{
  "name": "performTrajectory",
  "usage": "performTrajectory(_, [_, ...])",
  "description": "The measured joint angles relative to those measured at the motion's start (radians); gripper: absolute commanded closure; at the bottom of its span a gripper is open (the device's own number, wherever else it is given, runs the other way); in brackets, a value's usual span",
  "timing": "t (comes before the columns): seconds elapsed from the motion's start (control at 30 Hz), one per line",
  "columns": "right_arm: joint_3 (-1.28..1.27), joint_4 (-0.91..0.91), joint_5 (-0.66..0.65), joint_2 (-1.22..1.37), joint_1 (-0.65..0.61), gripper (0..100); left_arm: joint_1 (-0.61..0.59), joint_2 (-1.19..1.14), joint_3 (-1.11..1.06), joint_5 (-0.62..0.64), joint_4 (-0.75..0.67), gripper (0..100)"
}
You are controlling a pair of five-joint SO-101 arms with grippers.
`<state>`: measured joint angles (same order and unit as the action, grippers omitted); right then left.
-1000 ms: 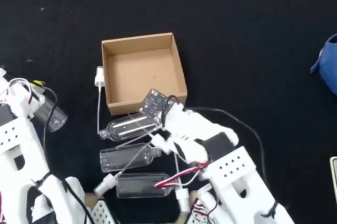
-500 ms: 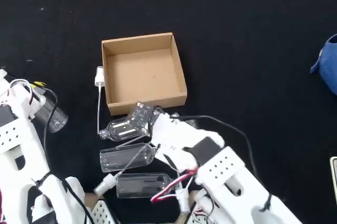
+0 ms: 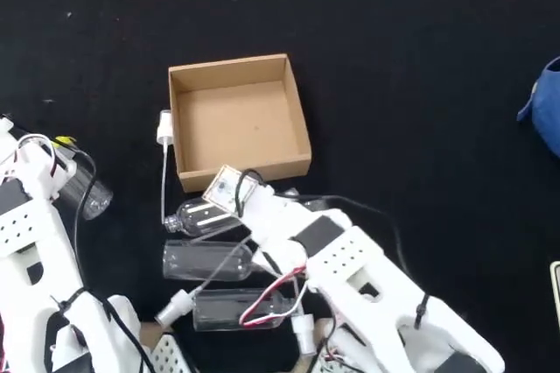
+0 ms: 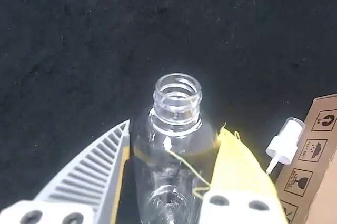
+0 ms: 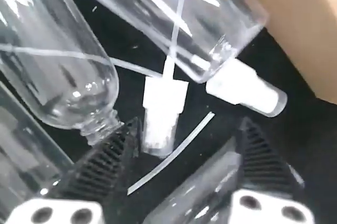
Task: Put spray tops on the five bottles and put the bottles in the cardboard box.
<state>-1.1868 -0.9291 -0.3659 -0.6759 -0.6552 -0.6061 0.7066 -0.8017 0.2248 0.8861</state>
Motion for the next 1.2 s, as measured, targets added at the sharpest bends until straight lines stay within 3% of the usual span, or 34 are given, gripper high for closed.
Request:
performTrajectory(0.37, [-0.011,0.008,0.005,0.023,-0.051,76.1,0.000,0.000,0.000,0.000,0.000,97])
performTrajectory(0.57, [-0.072,0.048,0.006,0.025,-0.051,85.4,0.000,0.000,0.000,0.000,0.000,97])
performTrajectory(0.73, [-0.100,0.095,0.006,0.025,-0.051,86.8,0.000,0.000,0.000,0.000,0.000,97])
performTrajectory(0.93, [-0.100,0.095,0.006,0.017,-0.037,98.7,0.000,0.000,0.000,0.000,0.000,97])
performTrajectory(1.07, [-0.034,-0.003,0.003,-0.052,0.035,97.7,0.000,0.000,0.000,0.000,0.000,97])
performTrajectory(1.2, [0.075,-0.213,-0.017,-0.170,0.084,97.7,0.000,0.000,0.000,0.000,-0.002,97])
